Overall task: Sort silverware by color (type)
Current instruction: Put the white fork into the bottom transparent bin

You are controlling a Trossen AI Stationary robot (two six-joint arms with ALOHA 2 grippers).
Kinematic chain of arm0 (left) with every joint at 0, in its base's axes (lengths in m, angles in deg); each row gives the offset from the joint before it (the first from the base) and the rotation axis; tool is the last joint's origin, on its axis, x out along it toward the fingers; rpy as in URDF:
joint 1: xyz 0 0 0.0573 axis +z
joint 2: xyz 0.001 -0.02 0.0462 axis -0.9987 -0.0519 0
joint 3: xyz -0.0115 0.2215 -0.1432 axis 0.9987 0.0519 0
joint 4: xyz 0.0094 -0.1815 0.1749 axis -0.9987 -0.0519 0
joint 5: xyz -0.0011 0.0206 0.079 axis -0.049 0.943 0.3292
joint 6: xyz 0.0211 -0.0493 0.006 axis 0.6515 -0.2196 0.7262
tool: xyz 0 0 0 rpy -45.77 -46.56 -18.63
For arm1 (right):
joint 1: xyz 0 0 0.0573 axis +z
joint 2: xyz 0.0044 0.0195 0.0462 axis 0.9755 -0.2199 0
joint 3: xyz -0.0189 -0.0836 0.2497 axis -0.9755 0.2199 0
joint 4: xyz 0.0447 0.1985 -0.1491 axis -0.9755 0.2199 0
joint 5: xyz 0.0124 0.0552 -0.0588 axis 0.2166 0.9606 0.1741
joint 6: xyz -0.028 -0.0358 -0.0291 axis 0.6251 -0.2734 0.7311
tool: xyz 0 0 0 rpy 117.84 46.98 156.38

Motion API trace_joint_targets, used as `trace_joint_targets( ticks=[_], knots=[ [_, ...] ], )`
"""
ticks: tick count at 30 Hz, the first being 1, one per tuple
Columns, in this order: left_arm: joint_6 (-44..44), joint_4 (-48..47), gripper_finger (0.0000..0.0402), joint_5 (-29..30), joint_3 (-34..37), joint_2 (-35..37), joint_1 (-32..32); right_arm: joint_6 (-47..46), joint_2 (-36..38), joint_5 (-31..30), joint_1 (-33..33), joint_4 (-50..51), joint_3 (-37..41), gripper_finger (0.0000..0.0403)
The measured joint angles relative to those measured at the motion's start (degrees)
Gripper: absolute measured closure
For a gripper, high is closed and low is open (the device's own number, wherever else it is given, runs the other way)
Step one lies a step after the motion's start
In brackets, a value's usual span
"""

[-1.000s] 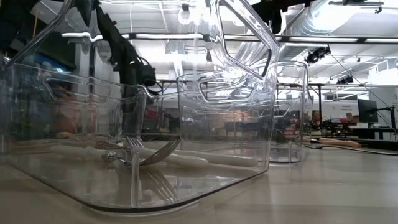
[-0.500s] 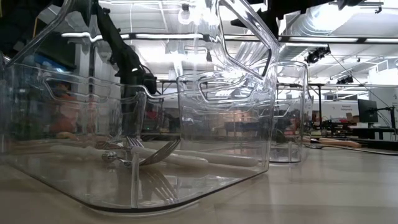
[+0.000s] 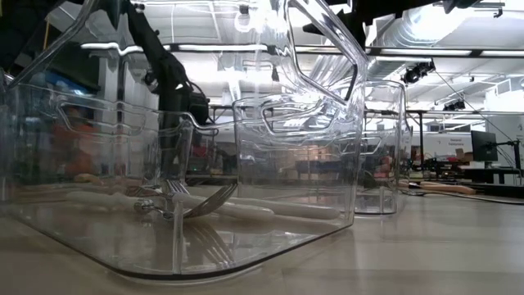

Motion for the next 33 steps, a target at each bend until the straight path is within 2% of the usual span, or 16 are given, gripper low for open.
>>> trace_joint_targets(
  ticks=[10,17,22,27,33],
  knots=[
    [0.11,-0.59,0.0401,-1.15,0.34,5.93,-2.71,0.05,0.0,0.62,0.0,0.0,0.0,0.0206],
    [-2.37,-0.34,0.0401,-5.2,0.28,12.71,-2.64,1.54,0.0,0.65,0.0,0.04,0.0,0.0206],
    [-5.95,1.73,0.0401,-11.93,0.26,17.66,-2.56,1.56,0.0,0.65,0.0,0.15,0.0,0.0206],
    [-13.59,11.37,0.0401,-26.5,3.5,25.42,-3.3,1.56,0.0,0.66,0.0,0.39,0.0,0.0206],
    [-26.31,26.02,0.0401,-29.9,9.47,38.16,-8.41,1.53,0.0,1.56,0.0,0.34,0.0,0.0206]
  ],
)
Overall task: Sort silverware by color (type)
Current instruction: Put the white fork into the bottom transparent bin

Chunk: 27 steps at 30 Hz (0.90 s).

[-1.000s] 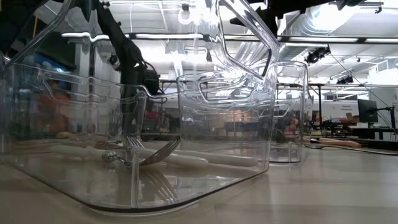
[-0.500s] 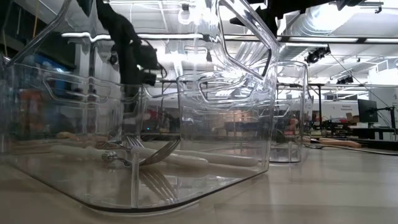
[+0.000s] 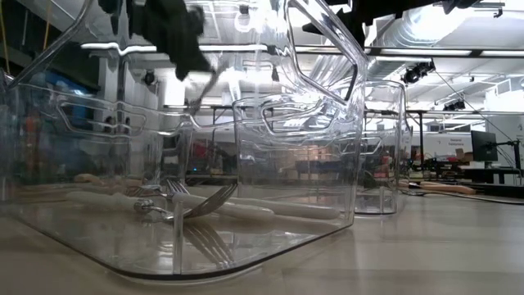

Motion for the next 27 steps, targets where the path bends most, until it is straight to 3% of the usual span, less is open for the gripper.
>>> trace_joint_targets(
  ticks=[6,10,17,27],
  knots=[
    [-18.76,22.89,0.0401,-0.24,10.78,14.29,-8.57,0.02,0.0,3.04,-0.04,-3.68,0.04,0.0206],
    [-28.4,36.65,0.0401,7.72,18.79,21.71,-16.43,1.48,0.02,4.69,-0.04,-7.21,0.04,0.0206],
    [-29.58,39.69,0.0401,22.37,23.27,25.93,-29.4,3.09,-0.38,11.66,-1.58,-8.72,-2.5,0.0206],
    [-28.55,41.15,0.0401,26.88,23.21,23.56,-34.01,6.12,-1.2,14.85,-4.43,-5.77,-5.51,0.0206]
  ],
)
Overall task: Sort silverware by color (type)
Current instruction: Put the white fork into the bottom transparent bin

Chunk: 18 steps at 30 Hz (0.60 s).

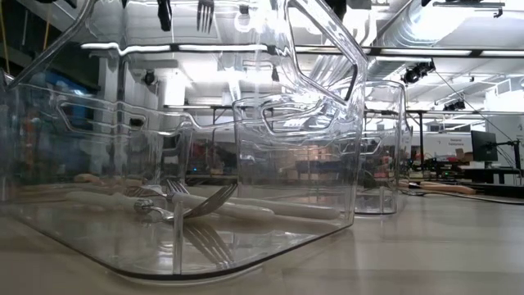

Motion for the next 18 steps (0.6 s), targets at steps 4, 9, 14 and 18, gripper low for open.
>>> trace_joint_targets(
  ticks=[4,9,14,18],
  knots=[
    [0.07,0.07,0.0401,-0.02,0.0,0.02,0.0,0.13,0.0,0.0,-0.12,0.97,0.02,0.0206],
    [1.71,-0.6,0.0401,-0.51,-0.21,0.03,-0.08,0.61,0.0,-0.02,-0.14,1.04,0.02,0.0206],
    [4.16,-12.98,0.0401,-2.21,-6.83,-1.89,-2.69,1.42,0.0,-1.51,-0.14,3.04,0.03,0.0206],
    [7.85,-27.58,0.0401,-2.33,-15.98,-7.33,-7.88,1.56,0.0,-5.35,-0.23,5.95,0.02,0.0206]
  ],
)
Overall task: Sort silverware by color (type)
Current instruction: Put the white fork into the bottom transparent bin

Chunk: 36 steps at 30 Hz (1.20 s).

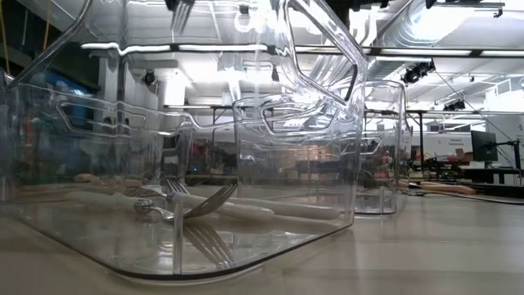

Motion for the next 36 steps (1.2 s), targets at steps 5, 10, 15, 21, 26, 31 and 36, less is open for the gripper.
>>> trace_joint_targets(
  ticks=[5,10,15,21,26,31,36],
  knots=[
    [4.16,-12.92,0.0401,-1.39,-9.47,-9.4,-6.89,1.23,0.0,-0.54,-1.38,2.23,0.02,0.0206],
    [8.29,-21.41,0.0401,-4.85,-13.22,-18.76,-11.3,1.34,0.0,-0.53,-3.53,3.7,0.02,0.0206],
    [10.59,-22.09,0.0401,-5.58,-13.24,-26.86,-12.9,1.34,0.0,0.71,-5.6,5.64,0.02,0.0206],
    [12.98,-21.46,0.0401,-6.61,-13.31,-34.19,-13.95,1.09,0.0,3.19,-7.17,7.35,0.02,0.0206],
    [15.71,-20.78,0.0401,-8.83,-13.31,-38.3,-14.24,0.95,0.0,3.42,-7.38,7.56,0.02,0.0206],
    [18.53,-19.96,0.0401,-8.88,-13.31,-41.22,-14.28,0.93,0.0,3.46,-7.38,8.56,0.02,0.0206],
    [19.37,-20.12,0.0401,-8.92,-13.32,-43.63,-14.28,0.91,0.0,3.45,-7.38,9.57,0.02,0.0206]
  ],
)
